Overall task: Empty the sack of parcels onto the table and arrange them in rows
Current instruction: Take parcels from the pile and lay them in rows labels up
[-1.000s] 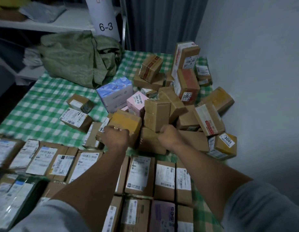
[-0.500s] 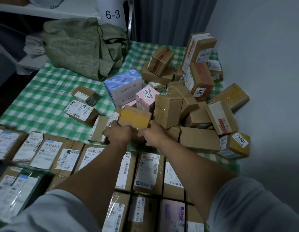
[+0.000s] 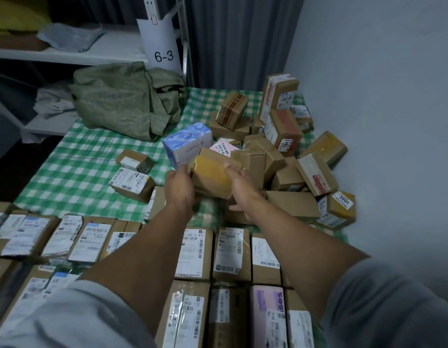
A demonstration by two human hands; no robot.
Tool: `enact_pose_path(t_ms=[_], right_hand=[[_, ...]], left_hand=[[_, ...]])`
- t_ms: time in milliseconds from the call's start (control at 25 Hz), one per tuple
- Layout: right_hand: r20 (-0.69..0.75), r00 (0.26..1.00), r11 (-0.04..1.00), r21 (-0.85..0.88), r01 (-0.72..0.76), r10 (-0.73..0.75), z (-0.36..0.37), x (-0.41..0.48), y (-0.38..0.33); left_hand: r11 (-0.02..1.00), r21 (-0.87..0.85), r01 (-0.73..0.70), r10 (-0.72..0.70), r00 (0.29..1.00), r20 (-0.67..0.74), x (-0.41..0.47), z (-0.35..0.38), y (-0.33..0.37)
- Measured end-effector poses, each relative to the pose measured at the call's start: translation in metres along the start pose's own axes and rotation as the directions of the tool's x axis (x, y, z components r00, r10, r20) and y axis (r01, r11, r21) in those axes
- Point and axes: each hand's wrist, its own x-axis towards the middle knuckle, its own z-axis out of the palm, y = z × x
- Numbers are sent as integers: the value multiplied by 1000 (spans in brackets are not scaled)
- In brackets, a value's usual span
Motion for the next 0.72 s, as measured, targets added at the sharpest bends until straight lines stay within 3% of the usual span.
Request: enact_pose_path(t_ms=[160,360,520,720], right_hand=[[-88,995,986,157,60,-46,-4,-34,-4],[-276,961,992,122,40,-5,3,-57,12],[-282,959,979,195,54,4,-4,-84,24],[-306,943,974,142,177,-127,-23,-113,46]], left_hand=[[996,-60,66,-62,995,76,-37,-17,5],[993,-64,102,-90,981,172,-66,-36,-21],[989,-93,114,-78,943,324,-90,-48,-27],[980,-31,199,-160,863,480,-105,-45,-26]])
